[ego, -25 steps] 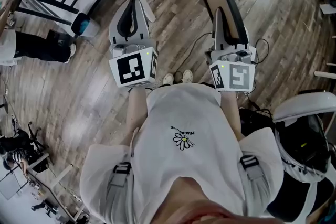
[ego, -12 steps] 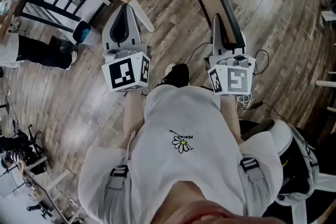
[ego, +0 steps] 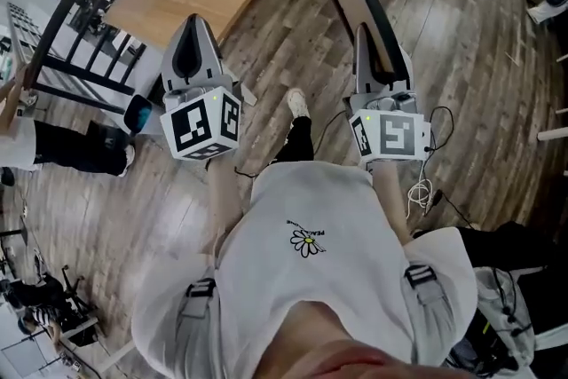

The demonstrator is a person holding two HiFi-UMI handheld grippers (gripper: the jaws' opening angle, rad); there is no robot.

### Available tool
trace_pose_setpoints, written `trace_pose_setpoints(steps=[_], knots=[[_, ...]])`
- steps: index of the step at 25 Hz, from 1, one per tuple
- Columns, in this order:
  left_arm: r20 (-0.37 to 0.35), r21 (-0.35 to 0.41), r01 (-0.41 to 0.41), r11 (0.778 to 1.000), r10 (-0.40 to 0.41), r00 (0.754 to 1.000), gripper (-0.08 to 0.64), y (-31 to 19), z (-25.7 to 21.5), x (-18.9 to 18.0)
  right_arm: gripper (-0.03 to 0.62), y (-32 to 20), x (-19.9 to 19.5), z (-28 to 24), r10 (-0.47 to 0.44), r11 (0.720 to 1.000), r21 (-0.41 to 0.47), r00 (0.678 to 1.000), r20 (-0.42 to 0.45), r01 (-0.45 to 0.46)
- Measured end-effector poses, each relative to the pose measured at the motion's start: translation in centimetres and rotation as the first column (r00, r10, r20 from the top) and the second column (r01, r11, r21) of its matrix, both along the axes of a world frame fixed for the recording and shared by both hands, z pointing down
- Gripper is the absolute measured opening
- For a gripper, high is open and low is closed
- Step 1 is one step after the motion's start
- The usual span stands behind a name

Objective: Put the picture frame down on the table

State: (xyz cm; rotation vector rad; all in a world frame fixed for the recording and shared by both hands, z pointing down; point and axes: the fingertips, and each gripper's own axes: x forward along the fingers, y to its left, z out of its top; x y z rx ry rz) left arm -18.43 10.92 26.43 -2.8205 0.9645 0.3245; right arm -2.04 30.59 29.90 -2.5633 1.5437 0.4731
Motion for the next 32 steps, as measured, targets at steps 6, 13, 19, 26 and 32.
trace_pose_setpoints(steps=[6, 13, 19, 26, 32], knots=[[-0.040, 0.014, -0.037, 0.999, 0.037, 0.998, 0.015, -4.2, -1.6, 6.1, 0.020, -5.2, 6.1, -1.2, -0.008, 0.999, 0.032, 0.999, -0.044, 0.009], [-0.048, 0.058, -0.006, 0.998, 0.009, 0.999, 0.015, -15.1, -4.6, 12.9, 0.020, -16.0, 14.7, -2.9, 0.031, 0.999, 0.040, 0.999, -0.042, -0.029], [-0.083, 0.079, 0.009, 0.997, -0.002, 0.997, 0.015, -24.3, -6.5, 18.9, 0.020, -26.3, 20.5, -5.1, 0.016, 0.999, 0.032, 0.996, -0.090, -0.013], [-0.008, 0.091, 0.072, 0.993, -0.072, 0.997, 0.015, -32.6, -3.7, 24.6, 0.020, -36.0, 24.5, -4.5, 0.006, 0.999, -0.048, 0.995, -0.104, -0.011], [-0.015, 0.024, 0.093, 0.995, -0.093, 0.996, 0.015, -34.0, -2.0, 25.8, 0.020, -39.8, 24.4, -3.1, -0.099, 0.992, -0.088, 0.994, -0.056, 0.094]])
